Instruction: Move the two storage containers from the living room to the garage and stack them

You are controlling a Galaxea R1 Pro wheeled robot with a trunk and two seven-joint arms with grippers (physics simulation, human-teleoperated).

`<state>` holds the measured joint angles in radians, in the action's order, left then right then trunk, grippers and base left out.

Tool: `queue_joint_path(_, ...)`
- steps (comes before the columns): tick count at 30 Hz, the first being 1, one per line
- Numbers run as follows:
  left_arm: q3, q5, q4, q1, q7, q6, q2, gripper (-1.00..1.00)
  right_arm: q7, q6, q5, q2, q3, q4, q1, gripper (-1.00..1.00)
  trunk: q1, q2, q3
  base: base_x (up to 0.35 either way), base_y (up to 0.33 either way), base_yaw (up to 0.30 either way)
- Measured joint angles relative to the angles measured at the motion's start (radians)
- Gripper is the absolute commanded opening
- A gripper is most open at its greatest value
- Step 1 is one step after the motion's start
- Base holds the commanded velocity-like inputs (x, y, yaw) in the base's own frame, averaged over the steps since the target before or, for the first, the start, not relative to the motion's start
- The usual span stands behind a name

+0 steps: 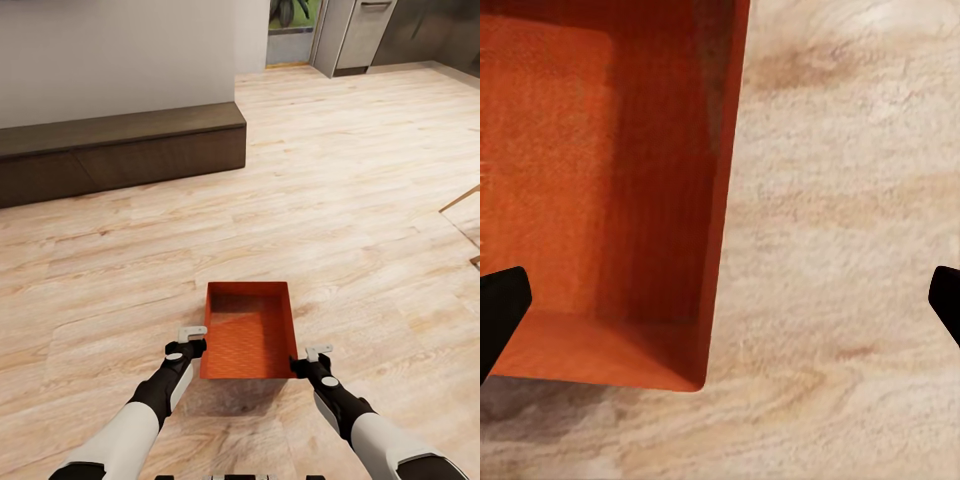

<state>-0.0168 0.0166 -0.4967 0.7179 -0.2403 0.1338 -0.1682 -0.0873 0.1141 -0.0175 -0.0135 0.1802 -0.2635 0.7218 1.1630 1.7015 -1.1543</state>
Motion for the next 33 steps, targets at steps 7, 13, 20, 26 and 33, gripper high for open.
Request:
queue_joint_path(7, 0.0, 0.0, 0.0, 0.0, 0.0, 0.0, 0.0, 1.0, 0.009, 0.0, 0.013, -0.001, 0.0, 0.001, 0.0, 1.0, 0.027, 0.049, -0.022, 0.0, 0.0, 0.0)
queue_joint_path(13, 0.0, 0.0, 0.0, 0.0, 0.0, 0.0, 0.0, 1.0, 0.008, 0.001, 0.012, -0.003, -0.002, 0.002, 0.0, 1.0, 0.05, 0.091, -0.041, 0.0, 0.0, 0.0)
queue_joint_path(20, 0.0, 0.001, 0.0, 0.0, 0.0, 0.0, 0.0, 1.0, -0.003, 0.001, -0.022, -0.013, -0.039, 0.002, 0.0, 1.0, 0.077, 0.14, -0.063, 0.0, 0.0, 0.0)
queue_joint_path(26, 0.0, 0.001, 0.0, 0.0, 0.0, 0.0, 0.0, 1.0, -0.005, 0.0, -0.054, -0.012, -0.098, -0.001, 0.0, 1.0, 0.1, 0.182, -0.081, 0.0, 0.0, 0.0)
queue_joint_path(33, -0.001, 0.0, -0.001, 0.0, 0.0, 0.0, 0.0, 1.0, -0.008, -0.019, -0.051, -0.005, -0.103, -0.034, 0.0, 1.0, 0.127, 0.231, -0.103, 0.0, 0.0, 0.0)
